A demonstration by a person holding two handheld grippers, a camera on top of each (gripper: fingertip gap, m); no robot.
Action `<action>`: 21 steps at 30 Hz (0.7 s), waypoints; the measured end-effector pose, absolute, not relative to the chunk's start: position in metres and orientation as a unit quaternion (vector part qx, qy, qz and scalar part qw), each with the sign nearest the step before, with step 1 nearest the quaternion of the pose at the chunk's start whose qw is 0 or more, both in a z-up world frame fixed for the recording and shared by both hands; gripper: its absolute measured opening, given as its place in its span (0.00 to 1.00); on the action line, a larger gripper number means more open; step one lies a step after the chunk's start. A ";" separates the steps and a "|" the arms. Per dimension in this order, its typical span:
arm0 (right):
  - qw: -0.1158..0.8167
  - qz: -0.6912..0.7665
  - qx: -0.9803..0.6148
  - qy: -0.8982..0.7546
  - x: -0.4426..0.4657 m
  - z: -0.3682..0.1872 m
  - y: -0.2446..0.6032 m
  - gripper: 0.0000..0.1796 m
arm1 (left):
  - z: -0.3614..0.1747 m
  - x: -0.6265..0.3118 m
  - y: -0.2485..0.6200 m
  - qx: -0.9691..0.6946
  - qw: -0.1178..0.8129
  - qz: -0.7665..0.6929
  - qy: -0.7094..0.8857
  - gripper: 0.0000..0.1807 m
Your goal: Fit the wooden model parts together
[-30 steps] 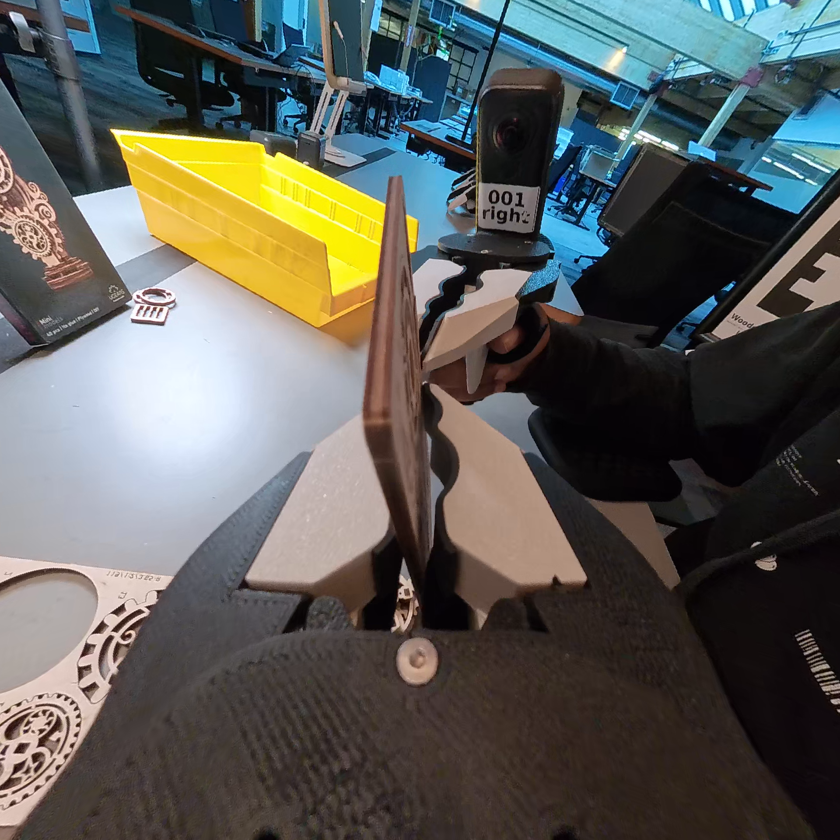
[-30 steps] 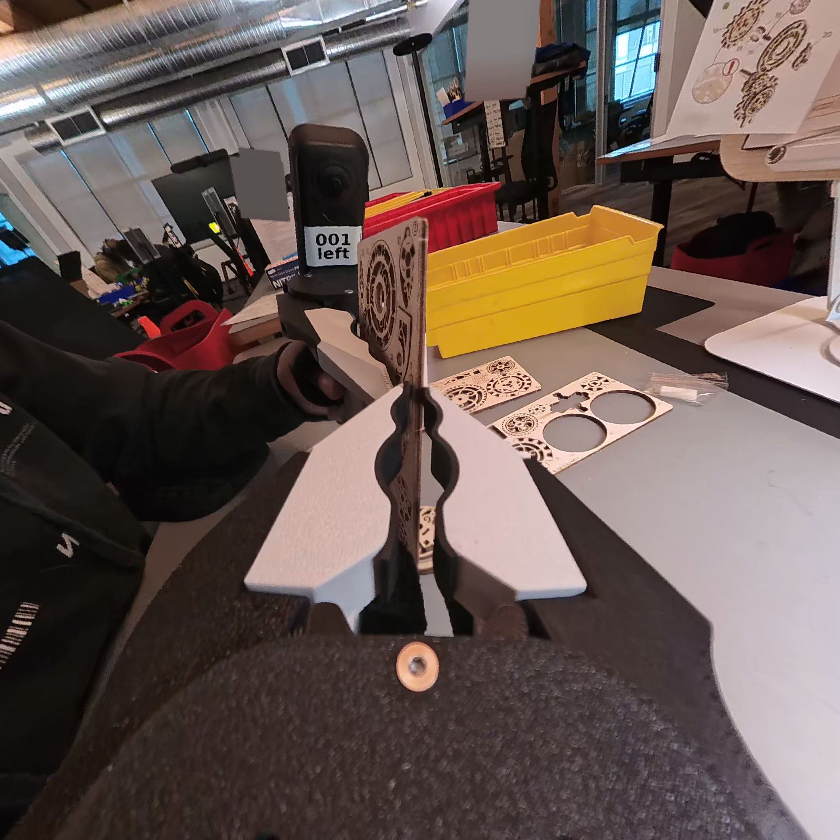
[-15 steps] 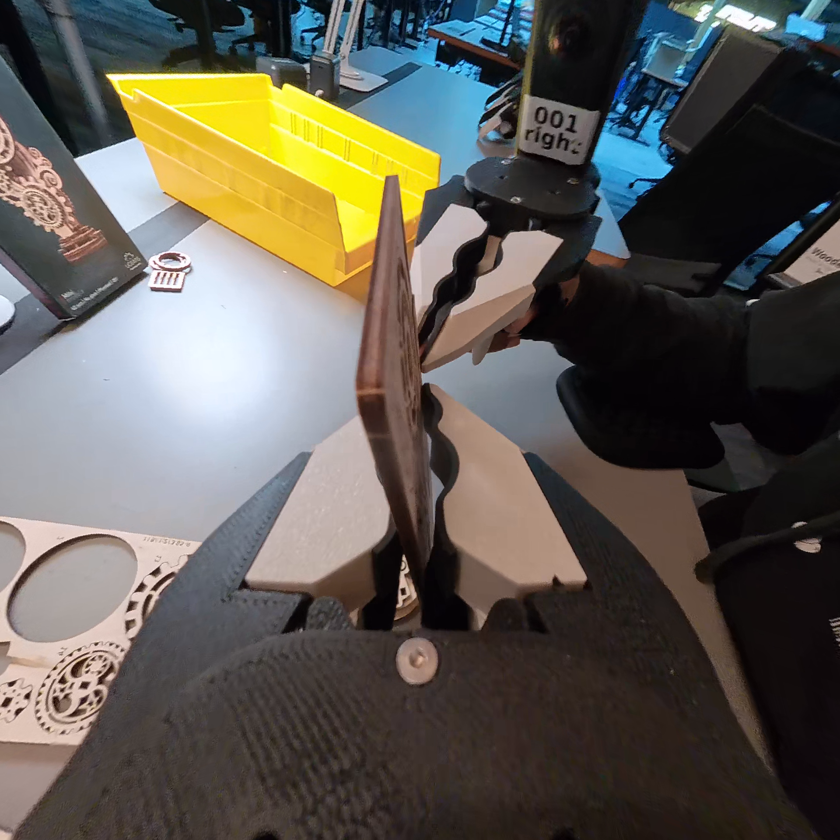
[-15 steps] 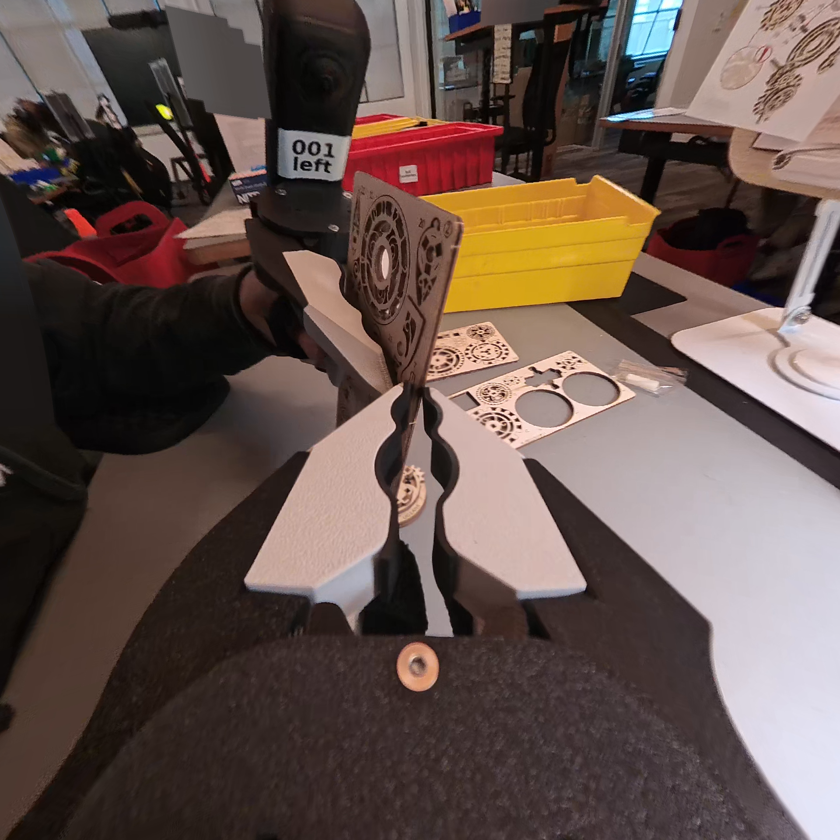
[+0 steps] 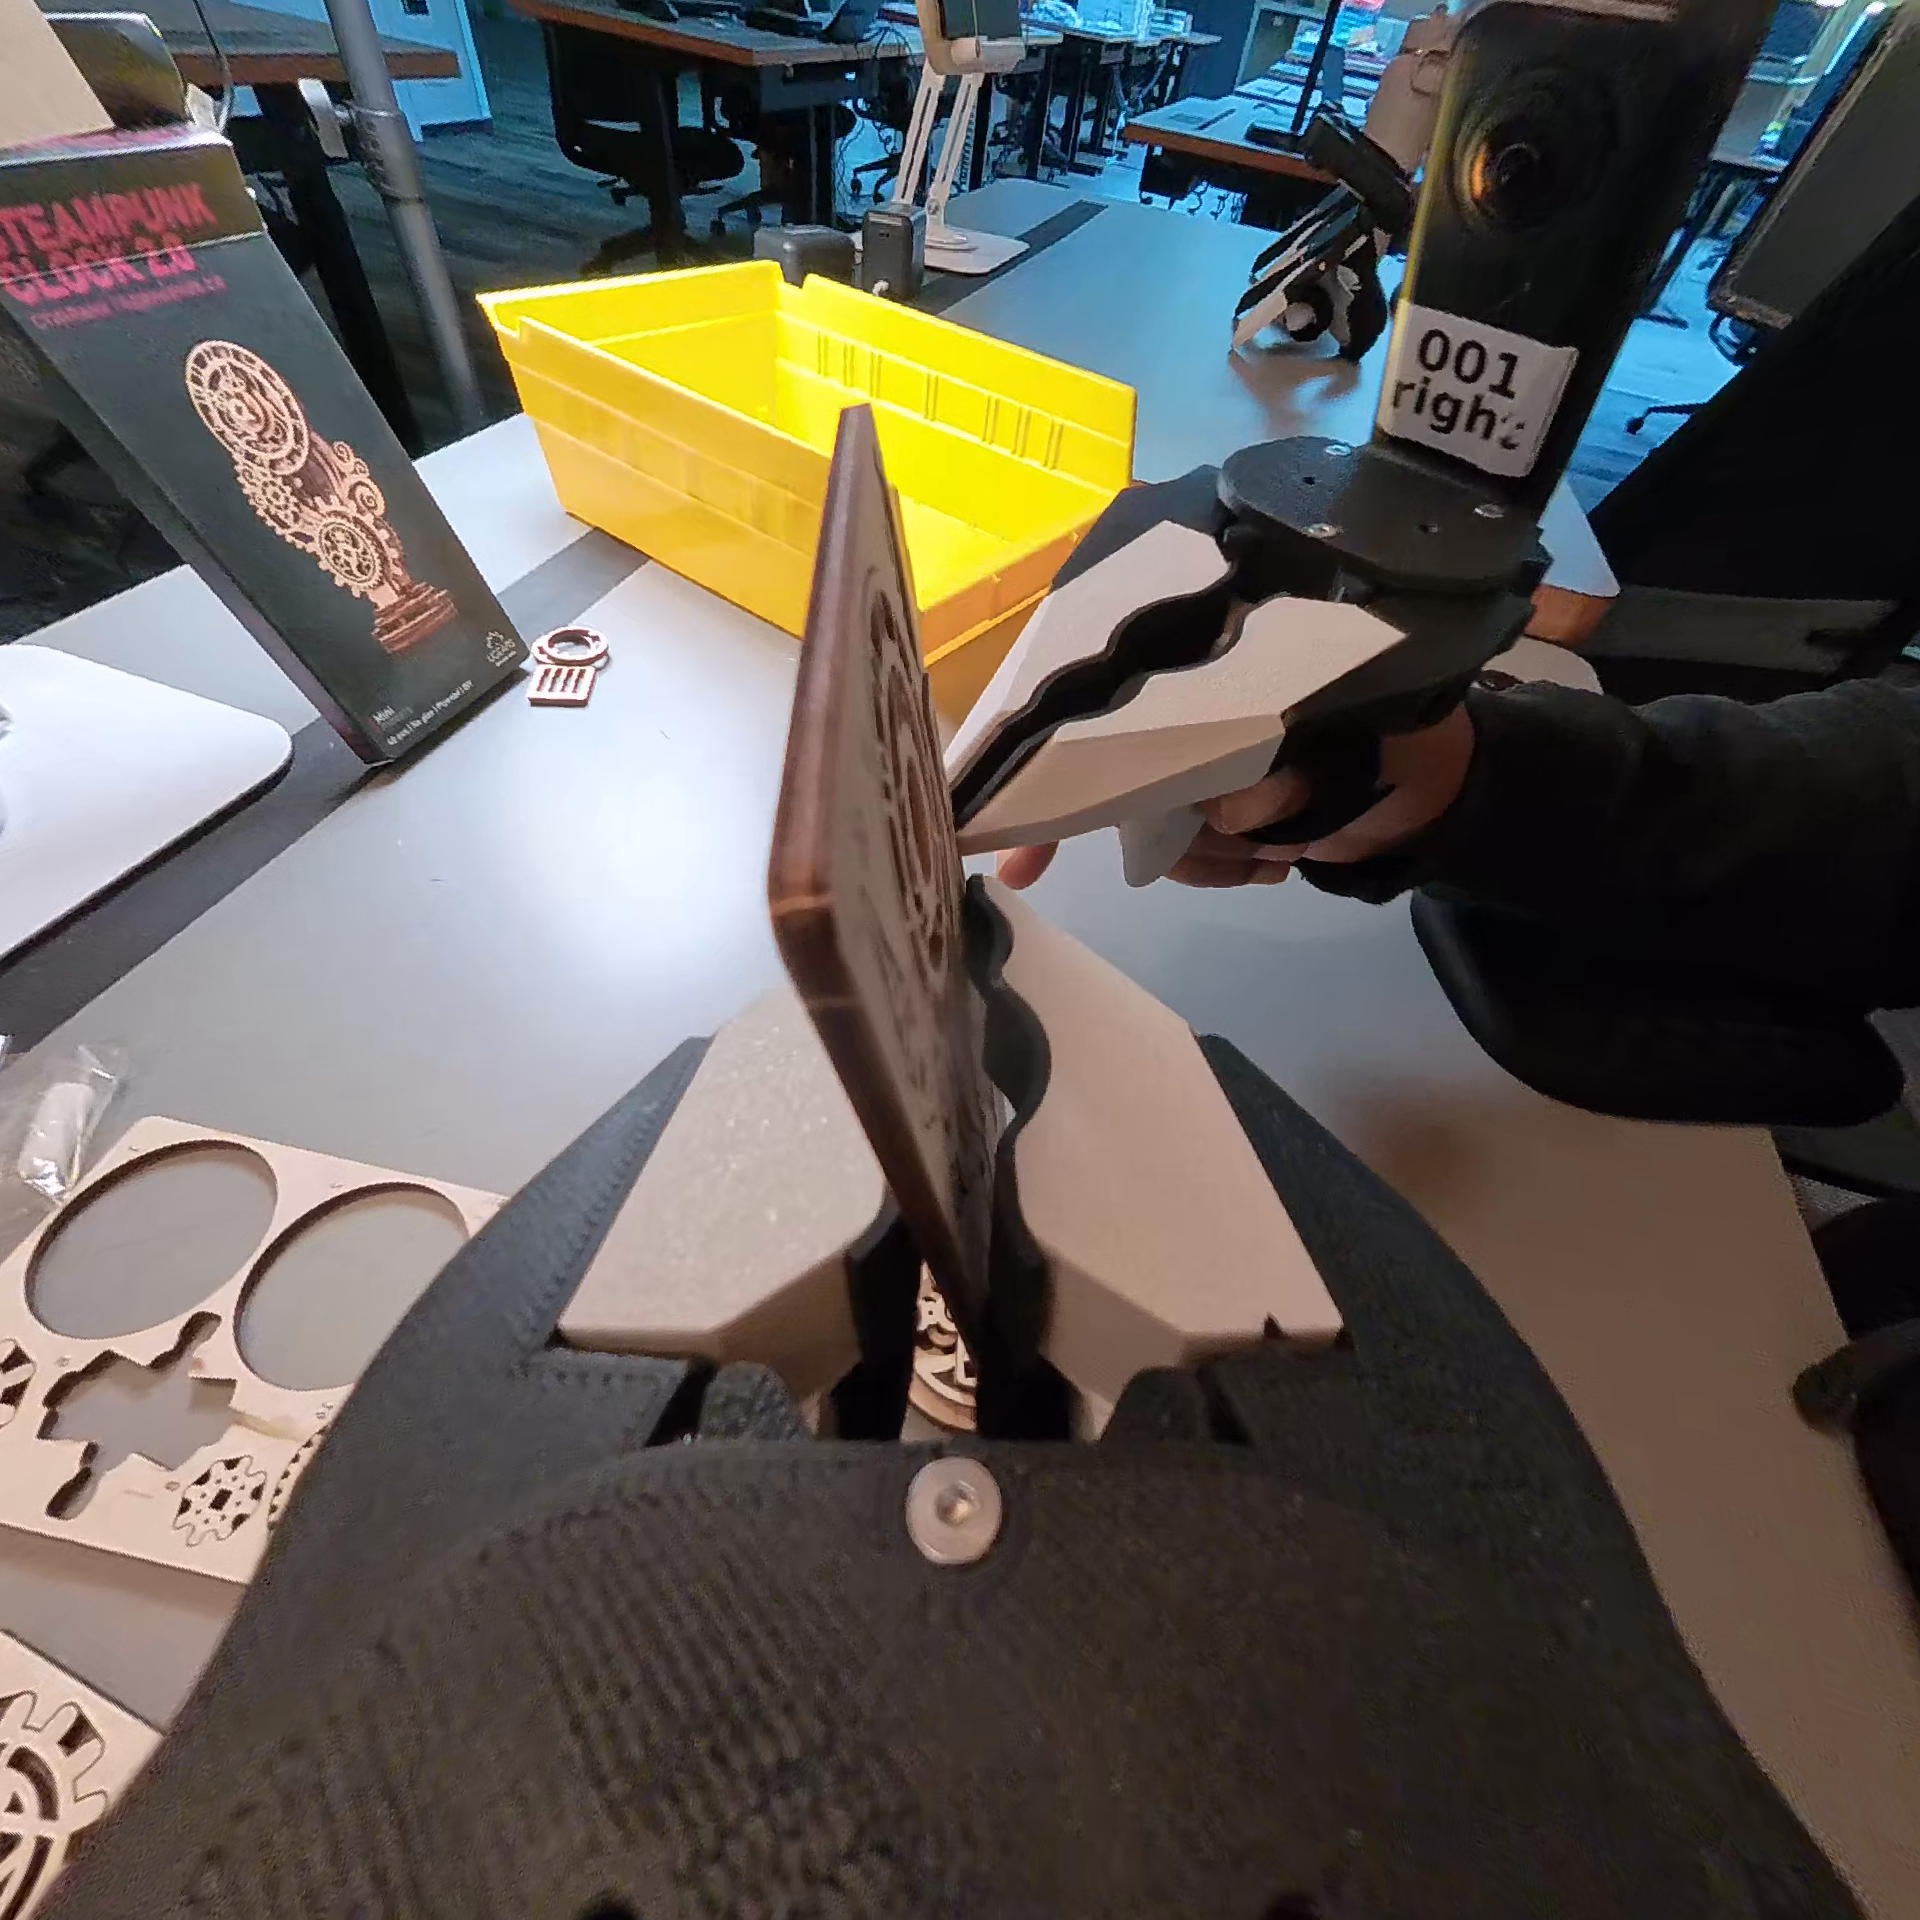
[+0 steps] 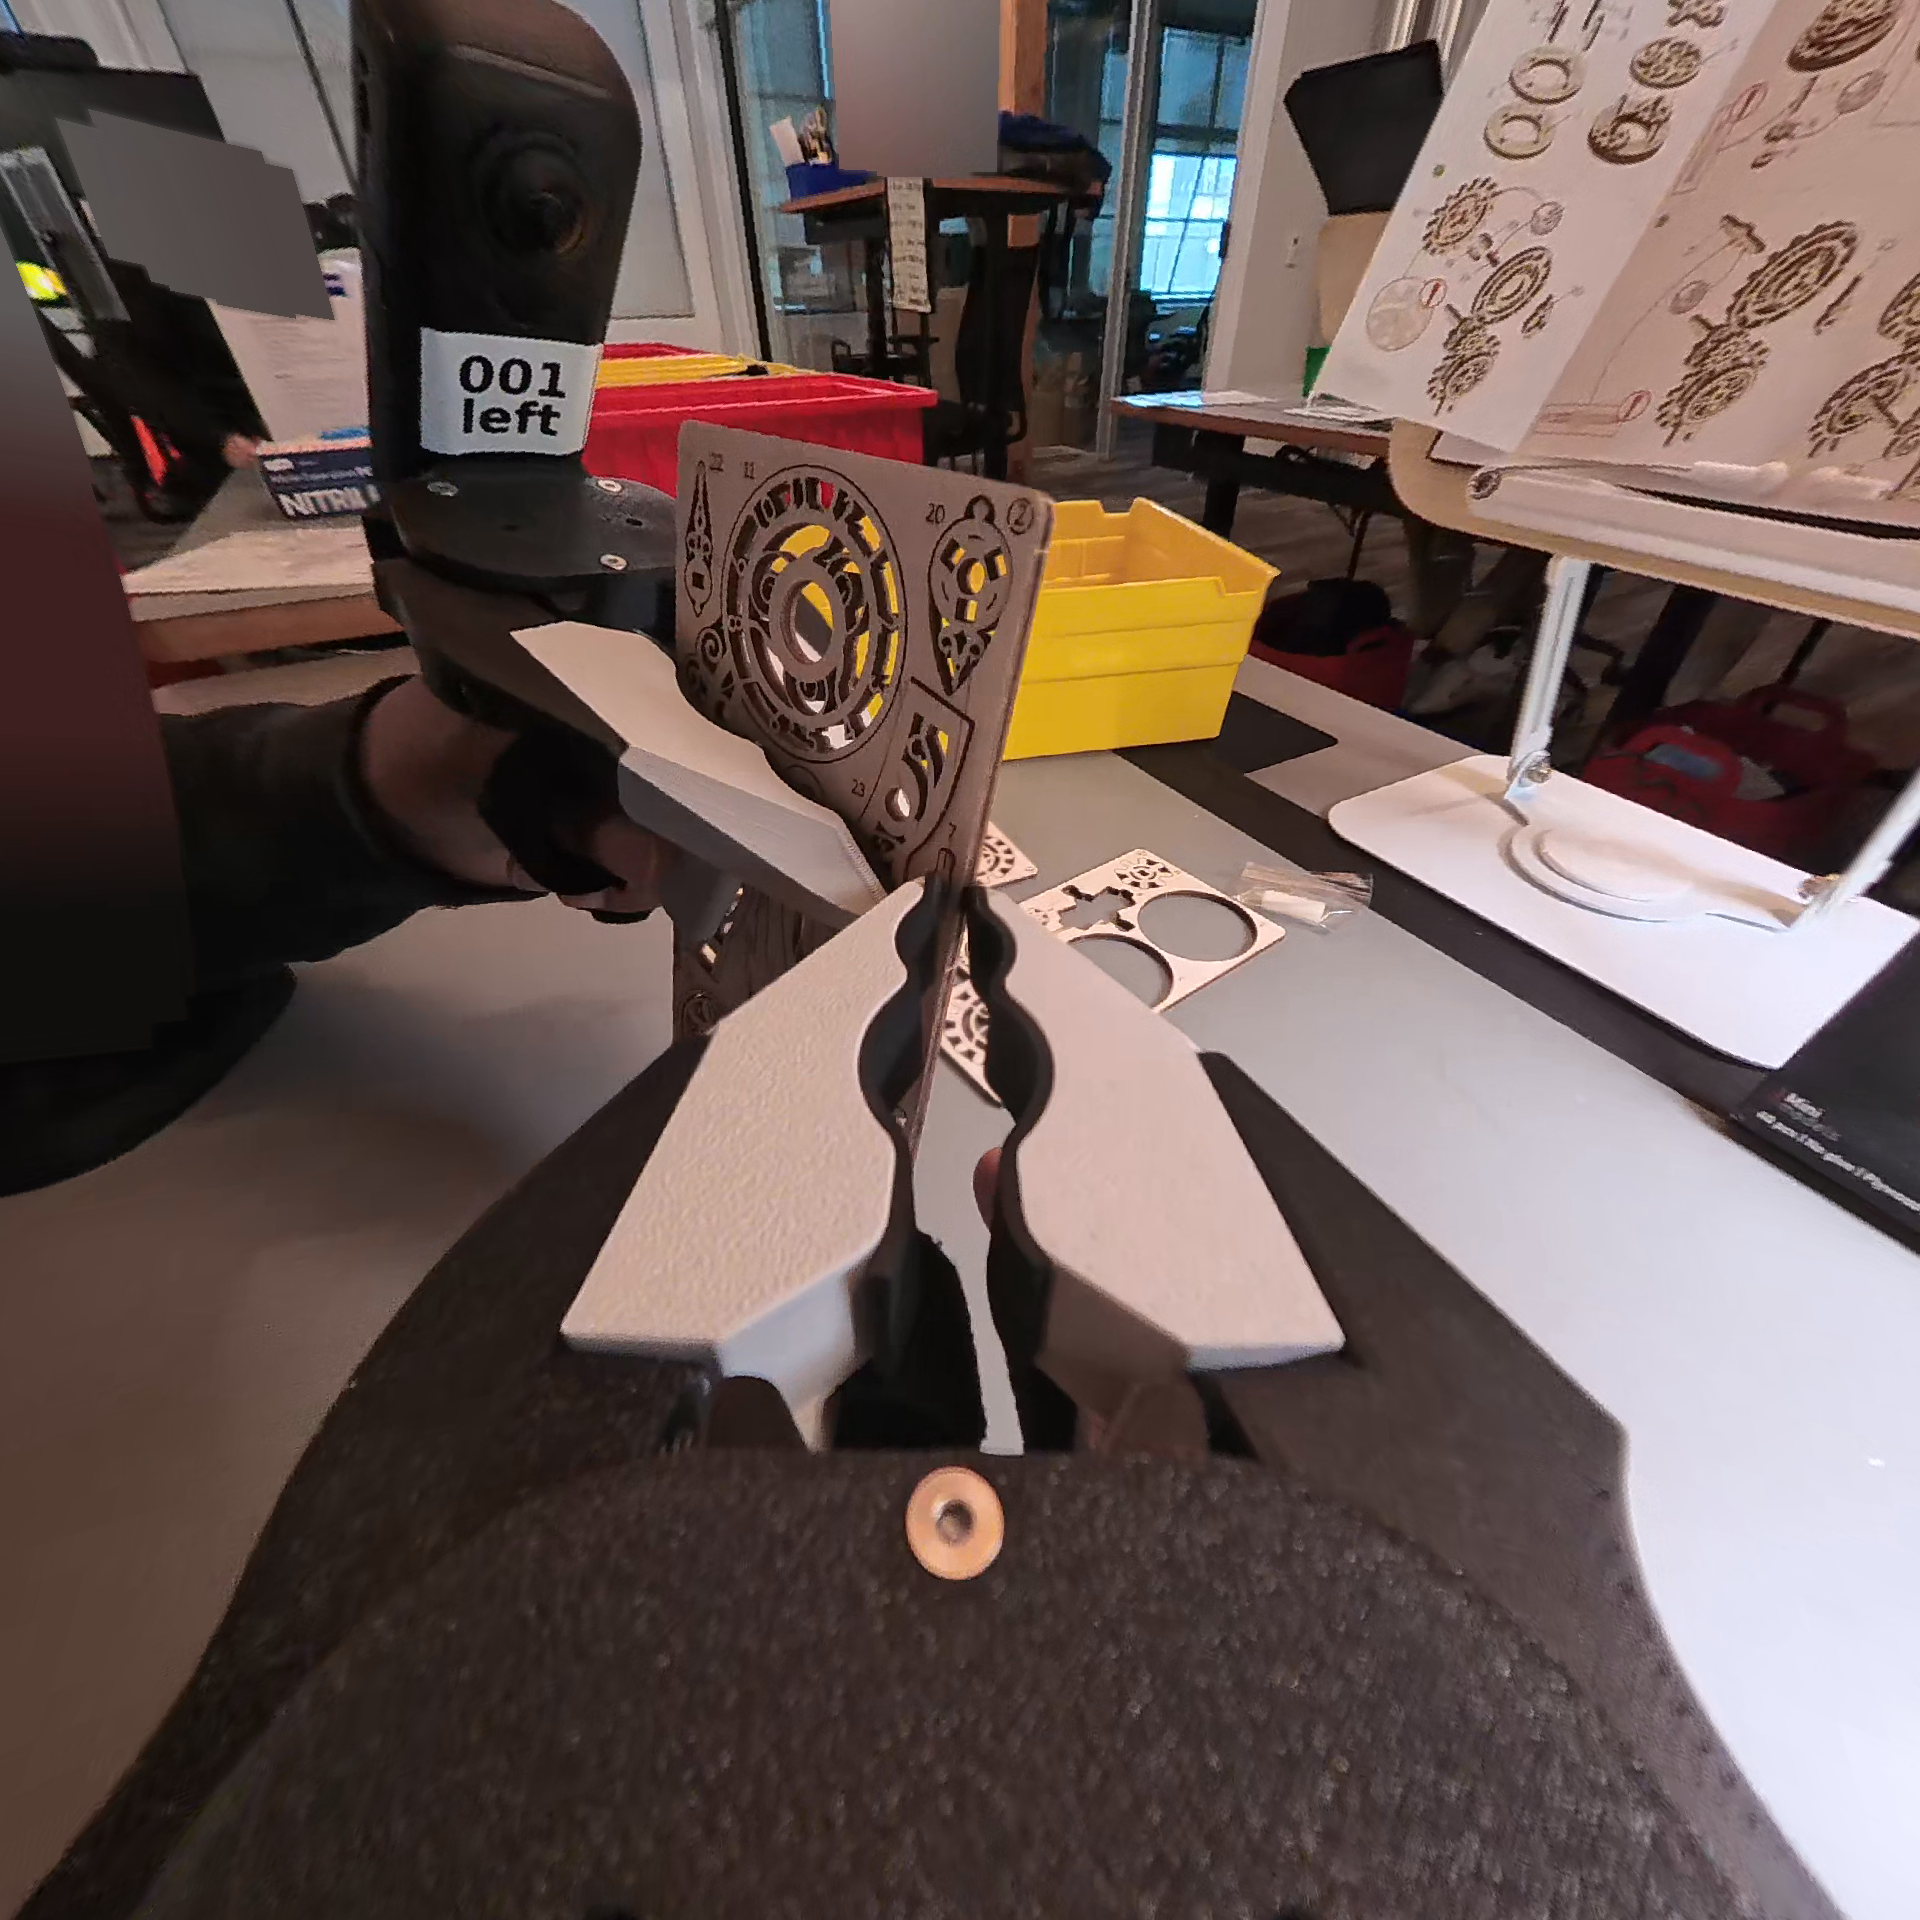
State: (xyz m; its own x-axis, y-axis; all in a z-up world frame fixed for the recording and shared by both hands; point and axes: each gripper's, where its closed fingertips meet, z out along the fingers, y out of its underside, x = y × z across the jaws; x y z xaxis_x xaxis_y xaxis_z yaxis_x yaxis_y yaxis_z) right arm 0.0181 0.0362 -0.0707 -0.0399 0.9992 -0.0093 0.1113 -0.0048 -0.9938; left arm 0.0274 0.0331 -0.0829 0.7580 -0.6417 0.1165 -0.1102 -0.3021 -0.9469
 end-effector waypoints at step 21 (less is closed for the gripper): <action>0.376 0.574 -0.483 -0.545 0.029 -0.057 0.016 0.01 | -0.070 0.041 0.012 -0.728 0.518 -0.340 0.294 0.01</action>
State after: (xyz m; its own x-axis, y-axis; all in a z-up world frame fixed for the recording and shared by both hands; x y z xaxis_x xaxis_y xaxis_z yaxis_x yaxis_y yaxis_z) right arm 0.0289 0.0158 -0.0573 -0.2519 0.9568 -0.1449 0.0943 -0.1248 -0.9877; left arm 0.0413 0.0123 -0.0698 0.5963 -0.7797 0.1910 -0.0756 -0.2914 -0.9536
